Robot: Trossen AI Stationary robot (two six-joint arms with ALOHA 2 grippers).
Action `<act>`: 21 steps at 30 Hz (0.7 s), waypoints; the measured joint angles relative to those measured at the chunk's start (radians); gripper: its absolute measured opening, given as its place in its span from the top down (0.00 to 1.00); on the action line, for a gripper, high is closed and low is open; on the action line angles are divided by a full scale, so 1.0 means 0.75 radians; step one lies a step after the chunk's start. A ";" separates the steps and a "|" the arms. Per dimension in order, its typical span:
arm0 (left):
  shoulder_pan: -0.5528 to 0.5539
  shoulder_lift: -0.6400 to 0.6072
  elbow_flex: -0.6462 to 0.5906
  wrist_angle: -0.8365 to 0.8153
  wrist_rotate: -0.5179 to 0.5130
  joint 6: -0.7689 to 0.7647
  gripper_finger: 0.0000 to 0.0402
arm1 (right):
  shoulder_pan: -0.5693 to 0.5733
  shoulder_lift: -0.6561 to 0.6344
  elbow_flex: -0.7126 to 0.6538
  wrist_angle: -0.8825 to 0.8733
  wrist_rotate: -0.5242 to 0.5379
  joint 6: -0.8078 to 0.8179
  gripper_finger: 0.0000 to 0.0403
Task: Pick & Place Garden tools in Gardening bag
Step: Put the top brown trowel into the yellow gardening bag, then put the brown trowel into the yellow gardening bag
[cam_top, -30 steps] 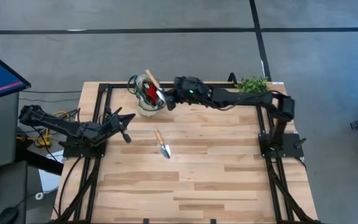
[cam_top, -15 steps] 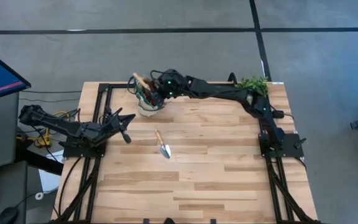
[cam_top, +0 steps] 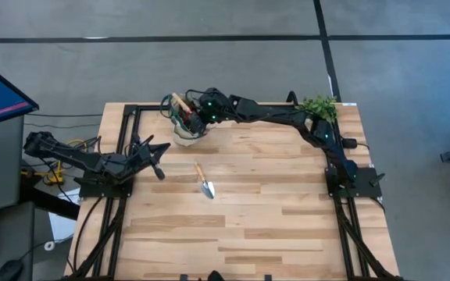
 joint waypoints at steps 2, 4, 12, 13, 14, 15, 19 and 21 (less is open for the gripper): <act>0.000 0.000 0.000 0.000 0.000 -0.002 1.00 | 0.001 0.000 0.000 0.011 -0.001 0.000 0.99; 0.000 0.000 0.000 0.000 0.000 -0.002 1.00 | 0.002 0.000 0.000 0.010 -0.004 0.000 0.98; 0.000 0.000 0.000 0.000 0.000 -0.003 1.00 | 0.001 -0.001 0.000 0.007 -0.005 -0.011 0.86; 0.000 0.000 0.000 0.000 0.000 -0.003 1.00 | 0.001 -0.001 0.000 0.008 -0.005 -0.021 0.84; 0.000 0.000 0.000 0.000 0.000 -0.003 1.00 | 0.001 -0.003 0.000 0.006 -0.006 -0.027 0.81; 0.000 0.000 0.000 0.000 0.000 -0.003 1.00 | -0.002 -0.008 0.000 0.003 -0.007 -0.027 0.79; 0.000 0.000 0.000 0.000 0.000 -0.003 1.00 | -0.005 -0.045 0.019 -0.025 -0.017 -0.072 0.73; 0.000 0.000 0.000 0.000 0.000 -0.003 1.00 | -0.001 -0.080 0.041 -0.050 -0.014 -0.127 0.72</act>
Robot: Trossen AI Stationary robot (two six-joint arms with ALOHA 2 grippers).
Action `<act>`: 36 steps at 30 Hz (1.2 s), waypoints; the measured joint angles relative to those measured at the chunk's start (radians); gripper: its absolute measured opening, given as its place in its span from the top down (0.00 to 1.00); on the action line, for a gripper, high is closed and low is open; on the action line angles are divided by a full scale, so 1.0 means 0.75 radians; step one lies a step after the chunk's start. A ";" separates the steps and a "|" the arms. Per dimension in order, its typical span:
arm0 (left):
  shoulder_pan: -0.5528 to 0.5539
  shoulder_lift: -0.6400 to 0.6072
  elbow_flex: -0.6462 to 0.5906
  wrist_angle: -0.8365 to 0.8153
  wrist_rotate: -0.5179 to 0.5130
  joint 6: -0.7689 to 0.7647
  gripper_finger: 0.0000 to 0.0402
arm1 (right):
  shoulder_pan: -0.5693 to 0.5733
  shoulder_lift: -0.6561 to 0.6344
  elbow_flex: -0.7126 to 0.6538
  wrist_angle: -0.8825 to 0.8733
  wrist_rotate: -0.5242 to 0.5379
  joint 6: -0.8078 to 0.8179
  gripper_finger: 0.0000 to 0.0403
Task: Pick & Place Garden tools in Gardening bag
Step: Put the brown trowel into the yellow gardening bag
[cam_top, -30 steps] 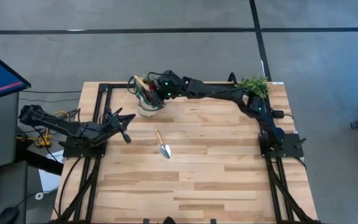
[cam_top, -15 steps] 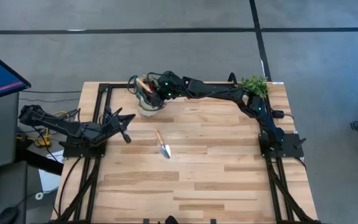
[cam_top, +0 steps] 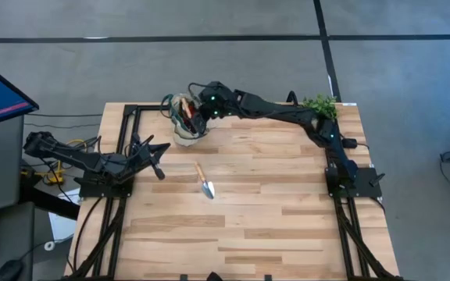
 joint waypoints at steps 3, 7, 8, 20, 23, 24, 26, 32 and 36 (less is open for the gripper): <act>-0.001 0.001 -0.001 -0.002 0.007 0.000 1.00 | 0.023 -0.095 0.002 -0.078 0.006 -0.118 0.74; -0.009 0.001 -0.001 -0.004 0.067 0.000 1.00 | 0.099 -0.214 0.003 -0.250 0.005 -0.262 0.81; -0.013 0.001 -0.001 -0.004 0.080 0.000 1.00 | 0.124 -0.240 0.003 -0.292 0.005 -0.303 0.83; -0.017 0.254 -0.001 -0.003 0.606 -0.100 1.00 | 0.336 -0.310 -0.045 -0.337 0.074 -0.453 0.99; -0.016 0.423 -0.001 -0.005 0.605 -0.045 1.00 | 0.343 -0.318 -0.156 -0.296 0.075 -0.420 0.99; -0.016 0.476 -0.001 -0.006 0.606 -0.020 1.00 | 0.344 -0.328 -0.201 -0.282 0.074 -0.410 0.99; -0.016 0.561 -0.001 -0.009 0.606 0.027 1.00 | 0.344 -0.356 -0.291 -0.155 0.074 -0.389 1.00; -0.015 0.652 0.037 -0.001 0.644 0.048 1.00 | 0.375 -0.528 -0.707 0.231 0.067 -0.367 1.00; 0.008 0.616 0.078 0.000 0.679 0.131 1.00 | 0.387 -0.681 -1.026 0.592 0.005 -0.340 1.00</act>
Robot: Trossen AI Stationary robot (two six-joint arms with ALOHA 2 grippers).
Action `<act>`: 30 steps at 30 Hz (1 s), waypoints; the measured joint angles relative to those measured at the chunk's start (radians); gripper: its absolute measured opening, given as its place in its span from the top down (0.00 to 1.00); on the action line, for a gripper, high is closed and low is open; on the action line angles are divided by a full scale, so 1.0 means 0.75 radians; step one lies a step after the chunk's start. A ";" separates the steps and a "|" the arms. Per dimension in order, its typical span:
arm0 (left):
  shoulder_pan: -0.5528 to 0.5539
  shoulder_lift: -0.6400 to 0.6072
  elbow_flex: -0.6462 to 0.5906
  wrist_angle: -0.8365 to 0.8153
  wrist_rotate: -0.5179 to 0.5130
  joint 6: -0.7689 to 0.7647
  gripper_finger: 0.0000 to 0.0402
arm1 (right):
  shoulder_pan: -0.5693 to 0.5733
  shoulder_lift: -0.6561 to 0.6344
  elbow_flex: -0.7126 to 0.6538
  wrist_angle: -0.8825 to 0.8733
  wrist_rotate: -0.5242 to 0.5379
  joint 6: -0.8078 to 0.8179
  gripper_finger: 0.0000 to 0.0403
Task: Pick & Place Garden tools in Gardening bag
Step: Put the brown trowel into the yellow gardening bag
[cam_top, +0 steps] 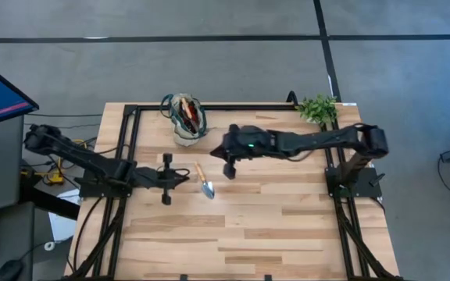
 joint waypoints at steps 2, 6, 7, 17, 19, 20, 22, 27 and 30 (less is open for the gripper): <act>0.025 -0.006 0.022 -0.001 0.032 0.054 1.00 | 0.006 -0.057 -0.149 0.188 -0.004 0.015 1.00; 0.085 -0.005 0.078 -0.055 0.076 0.129 1.00 | 0.024 -0.147 -0.425 0.459 -0.003 0.039 1.00; 0.102 -0.003 0.097 -0.090 0.075 0.131 1.00 | 0.030 -0.164 -0.482 0.538 -0.004 0.053 1.00; 0.240 0.004 0.160 -0.209 0.223 0.098 1.00 | 0.048 -0.181 -0.843 0.911 -0.004 0.209 1.00; 0.252 0.030 0.160 -0.228 0.289 0.090 1.00 | 0.059 -0.180 -0.871 0.909 0.001 0.240 1.00; 0.257 0.048 0.160 -0.236 0.308 0.095 1.00 | 0.065 -0.180 -0.875 0.906 0.004 0.255 1.00; 0.261 0.091 0.160 -0.234 0.334 0.128 1.00 | 0.074 -0.180 -0.872 0.918 0.005 0.271 1.00; 0.261 0.216 0.195 -0.239 0.333 0.221 1.00 | 0.093 -0.180 -0.873 0.954 0.003 0.272 1.00; 0.262 0.293 0.265 -0.230 0.332 0.283 1.00 | 0.100 -0.180 -0.872 0.963 -0.009 0.254 1.00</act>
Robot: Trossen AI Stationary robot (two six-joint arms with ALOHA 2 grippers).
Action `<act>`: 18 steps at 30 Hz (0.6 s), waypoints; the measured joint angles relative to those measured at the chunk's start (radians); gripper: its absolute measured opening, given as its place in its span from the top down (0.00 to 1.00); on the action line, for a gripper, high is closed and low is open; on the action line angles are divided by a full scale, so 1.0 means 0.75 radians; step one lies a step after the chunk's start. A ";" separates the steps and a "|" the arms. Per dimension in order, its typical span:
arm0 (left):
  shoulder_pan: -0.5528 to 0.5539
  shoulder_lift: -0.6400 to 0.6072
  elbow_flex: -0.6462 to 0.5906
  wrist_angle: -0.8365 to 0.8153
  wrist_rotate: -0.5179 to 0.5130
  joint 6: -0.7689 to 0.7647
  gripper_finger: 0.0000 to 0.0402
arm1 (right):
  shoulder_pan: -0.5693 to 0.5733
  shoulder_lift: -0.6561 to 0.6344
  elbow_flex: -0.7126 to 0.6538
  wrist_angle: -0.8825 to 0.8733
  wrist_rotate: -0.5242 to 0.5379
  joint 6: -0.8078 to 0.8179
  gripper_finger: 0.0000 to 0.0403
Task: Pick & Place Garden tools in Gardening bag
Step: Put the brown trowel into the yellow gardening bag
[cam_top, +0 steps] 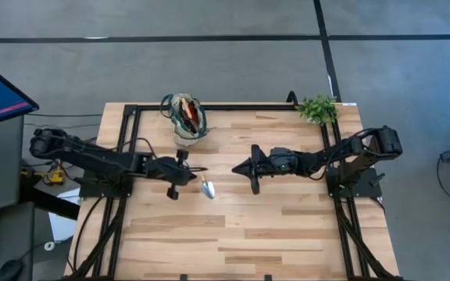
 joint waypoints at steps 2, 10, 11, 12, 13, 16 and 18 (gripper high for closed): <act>0.000 0.048 0.051 -0.002 0.000 0.055 1.00 | 0.000 0.000 0.000 -0.022 -0.030 -0.013 1.00; 0.034 0.161 0.163 -0.214 -0.019 0.289 1.00 | 0.000 0.001 -0.150 0.225 -0.205 0.001 1.00; 0.046 0.162 0.163 -0.228 -0.023 0.289 1.00 | 0.000 0.001 -0.194 0.322 -0.205 0.016 1.00; 0.056 0.165 0.163 -0.226 -0.024 0.289 1.00 | -0.001 0.001 -0.237 0.410 -0.204 0.028 1.00; 0.063 0.164 0.163 -0.223 -0.024 0.294 1.00 | -0.001 0.001 -0.279 0.490 -0.204 0.042 1.00; 0.087 0.136 0.163 -0.220 -0.022 0.354 1.00 | -0.001 0.001 -0.378 0.700 -0.204 0.050 1.00; 0.108 0.116 0.163 -0.215 -0.006 0.405 1.00 | -0.001 0.001 -0.423 0.779 -0.204 0.042 1.00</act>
